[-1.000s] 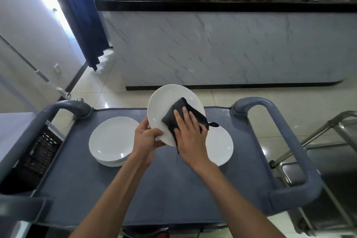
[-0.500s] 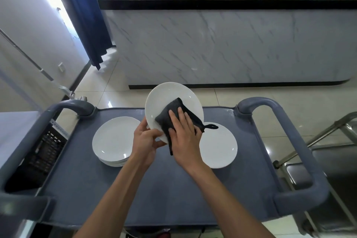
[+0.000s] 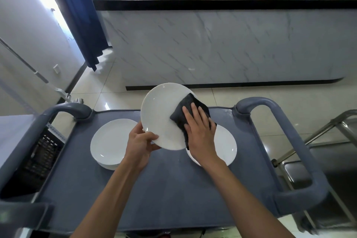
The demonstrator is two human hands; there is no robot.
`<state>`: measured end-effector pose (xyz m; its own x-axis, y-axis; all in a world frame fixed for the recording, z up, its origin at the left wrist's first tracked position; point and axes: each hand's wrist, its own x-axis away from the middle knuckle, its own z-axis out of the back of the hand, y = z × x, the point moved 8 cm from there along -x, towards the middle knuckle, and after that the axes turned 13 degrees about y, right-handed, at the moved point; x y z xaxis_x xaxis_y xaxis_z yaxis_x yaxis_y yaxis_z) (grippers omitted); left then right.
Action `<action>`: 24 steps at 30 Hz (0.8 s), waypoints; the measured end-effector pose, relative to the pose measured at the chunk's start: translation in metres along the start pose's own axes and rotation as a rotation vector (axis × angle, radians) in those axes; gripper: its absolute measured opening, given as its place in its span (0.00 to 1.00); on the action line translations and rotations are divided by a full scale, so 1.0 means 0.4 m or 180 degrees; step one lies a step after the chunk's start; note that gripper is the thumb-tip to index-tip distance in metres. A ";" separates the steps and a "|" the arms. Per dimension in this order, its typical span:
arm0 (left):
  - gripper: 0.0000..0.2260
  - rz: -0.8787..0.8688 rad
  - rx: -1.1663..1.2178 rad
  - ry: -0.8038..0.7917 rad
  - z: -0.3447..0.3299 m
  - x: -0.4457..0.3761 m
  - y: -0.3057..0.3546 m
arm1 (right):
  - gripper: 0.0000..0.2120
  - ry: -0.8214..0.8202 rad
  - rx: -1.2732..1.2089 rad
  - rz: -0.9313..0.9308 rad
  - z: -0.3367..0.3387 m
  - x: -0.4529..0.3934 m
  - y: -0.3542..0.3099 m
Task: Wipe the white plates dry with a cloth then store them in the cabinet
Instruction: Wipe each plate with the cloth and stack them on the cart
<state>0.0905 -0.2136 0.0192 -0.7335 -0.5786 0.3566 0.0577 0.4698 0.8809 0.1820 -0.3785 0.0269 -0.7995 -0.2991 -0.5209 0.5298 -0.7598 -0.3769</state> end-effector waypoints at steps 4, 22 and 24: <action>0.26 -0.0027 -0.0076 -0.0124 -0.003 -0.007 0.000 | 0.25 0.0020 0.0054 0.0054 0.007 -0.018 0.008; 0.26 -0.0090 -0.0577 -0.0519 -0.015 0.021 -0.008 | 0.25 -0.0033 0.0015 0.0285 0.016 -0.083 -0.024; 0.26 -0.0054 -0.0618 -0.0610 -0.022 0.033 -0.017 | 0.25 -0.0023 -0.0047 0.0338 0.019 -0.086 -0.045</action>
<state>0.0864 -0.2305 0.0206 -0.8492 -0.4400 0.2922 0.1595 0.3138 0.9360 0.1978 -0.3587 0.0574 -0.7408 -0.3816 -0.5528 0.6156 -0.7151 -0.3311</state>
